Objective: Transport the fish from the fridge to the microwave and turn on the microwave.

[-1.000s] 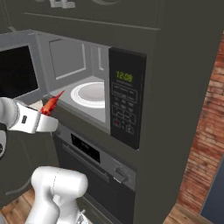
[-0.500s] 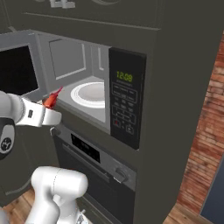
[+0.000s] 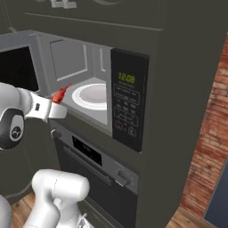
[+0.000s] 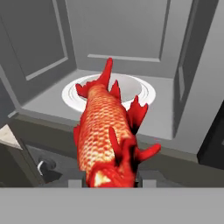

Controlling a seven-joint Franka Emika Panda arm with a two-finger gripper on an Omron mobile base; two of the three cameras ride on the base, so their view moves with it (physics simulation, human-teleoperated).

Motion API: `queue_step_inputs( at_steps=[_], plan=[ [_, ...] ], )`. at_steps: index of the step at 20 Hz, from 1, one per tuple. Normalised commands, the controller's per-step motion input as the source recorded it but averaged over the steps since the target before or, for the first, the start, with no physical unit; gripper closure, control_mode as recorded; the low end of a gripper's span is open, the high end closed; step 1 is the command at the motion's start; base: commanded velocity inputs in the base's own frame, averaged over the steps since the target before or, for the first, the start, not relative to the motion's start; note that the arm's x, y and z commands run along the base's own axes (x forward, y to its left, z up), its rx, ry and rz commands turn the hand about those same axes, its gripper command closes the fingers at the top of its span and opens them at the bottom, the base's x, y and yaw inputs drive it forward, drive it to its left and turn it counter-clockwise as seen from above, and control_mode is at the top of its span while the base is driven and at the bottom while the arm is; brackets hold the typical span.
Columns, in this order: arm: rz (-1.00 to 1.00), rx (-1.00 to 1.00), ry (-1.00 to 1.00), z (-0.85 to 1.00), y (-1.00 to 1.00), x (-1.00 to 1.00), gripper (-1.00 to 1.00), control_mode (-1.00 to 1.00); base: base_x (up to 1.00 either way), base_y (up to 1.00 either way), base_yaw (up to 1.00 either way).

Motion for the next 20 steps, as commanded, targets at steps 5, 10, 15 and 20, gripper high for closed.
queue_step_inputs(
  at_steps=[5, 10, 15, 20],
  plan=[
    [-0.05, 0.0, -0.01, -0.01, -0.01, 0.44, 1.0, -1.0, 0.0, 0.0, 0.0],
    [0.0, 0.0, 0.0, 0.0, -0.12, 0.41, 1.0, -1.0, 0.0, 0.0, 0.0],
    [0.0, 0.0, 0.0, 0.0, -0.23, 0.37, 1.0, -1.0, 0.0, 0.0, 0.0],
    [0.0, 0.0, 0.0, -0.04, -0.1, 0.45, 1.0, -1.0, 0.0, 0.0, 0.0]
  ],
)
